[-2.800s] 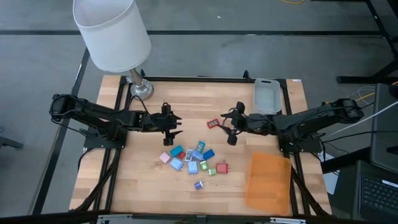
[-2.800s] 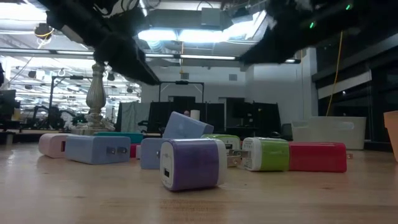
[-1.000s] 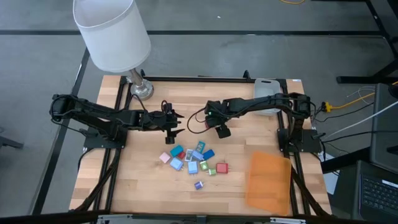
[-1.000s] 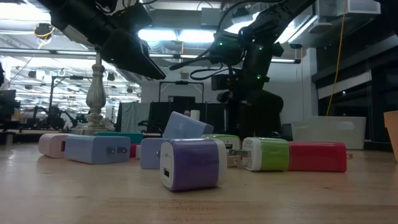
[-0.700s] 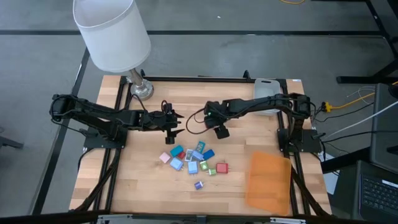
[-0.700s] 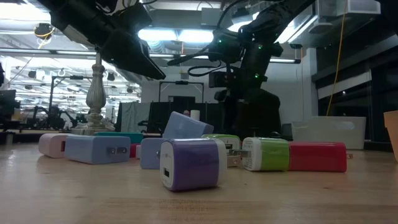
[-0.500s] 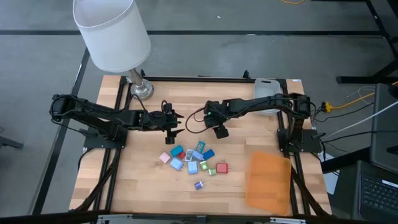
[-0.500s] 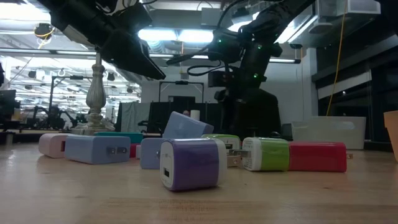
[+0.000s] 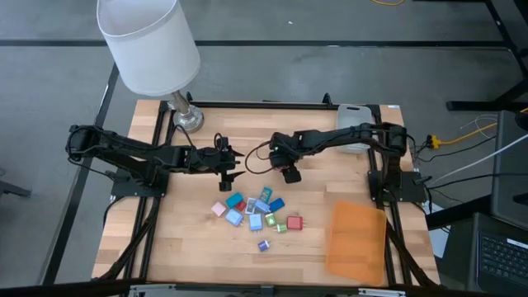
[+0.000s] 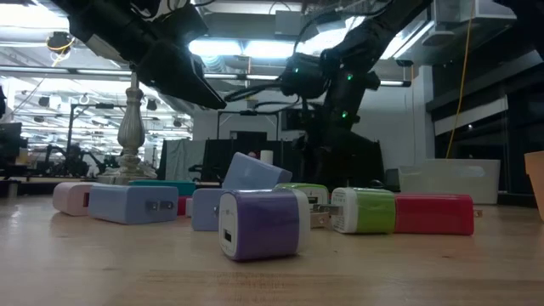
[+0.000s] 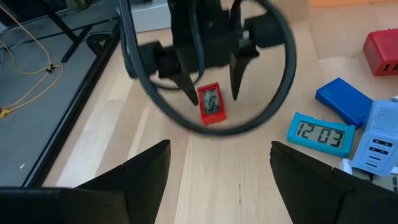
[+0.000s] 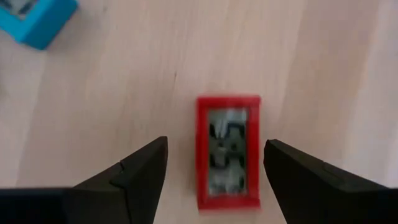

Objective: Pick & Place Office items
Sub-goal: Put the top red digital clock into the gray bin, then put the left light blue digital clock into the gray bin

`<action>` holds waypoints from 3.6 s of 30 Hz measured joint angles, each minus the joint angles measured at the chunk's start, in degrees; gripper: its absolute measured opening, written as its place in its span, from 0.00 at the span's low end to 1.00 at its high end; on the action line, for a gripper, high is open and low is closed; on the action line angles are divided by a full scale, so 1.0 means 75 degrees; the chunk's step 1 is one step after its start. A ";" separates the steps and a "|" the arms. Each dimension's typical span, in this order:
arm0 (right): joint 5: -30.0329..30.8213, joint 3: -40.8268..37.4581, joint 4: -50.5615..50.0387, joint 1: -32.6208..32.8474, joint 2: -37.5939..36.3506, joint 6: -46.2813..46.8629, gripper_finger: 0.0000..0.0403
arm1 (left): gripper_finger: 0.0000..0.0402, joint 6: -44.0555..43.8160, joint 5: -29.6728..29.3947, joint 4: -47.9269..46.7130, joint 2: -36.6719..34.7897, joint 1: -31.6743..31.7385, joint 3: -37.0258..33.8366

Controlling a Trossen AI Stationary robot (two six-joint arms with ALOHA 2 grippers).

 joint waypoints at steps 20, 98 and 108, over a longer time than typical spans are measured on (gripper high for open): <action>-0.0627 0.0008 0.0302 -0.0234 0.0368 0.0392 0.43 | 0.67 -0.0020 0.0125 -0.0028 0.0000 0.0000 0.0000; 0.2958 -0.4150 -0.1148 -0.5001 -0.6649 0.4298 0.73 | 0.67 -0.0276 0.0128 0.0664 -0.0003 0.0044 -0.0026; -0.1201 -0.4150 0.0881 -0.4918 -0.6678 0.3737 0.65 | 0.67 -0.0060 0.0158 0.0859 -0.0003 0.0044 -0.0026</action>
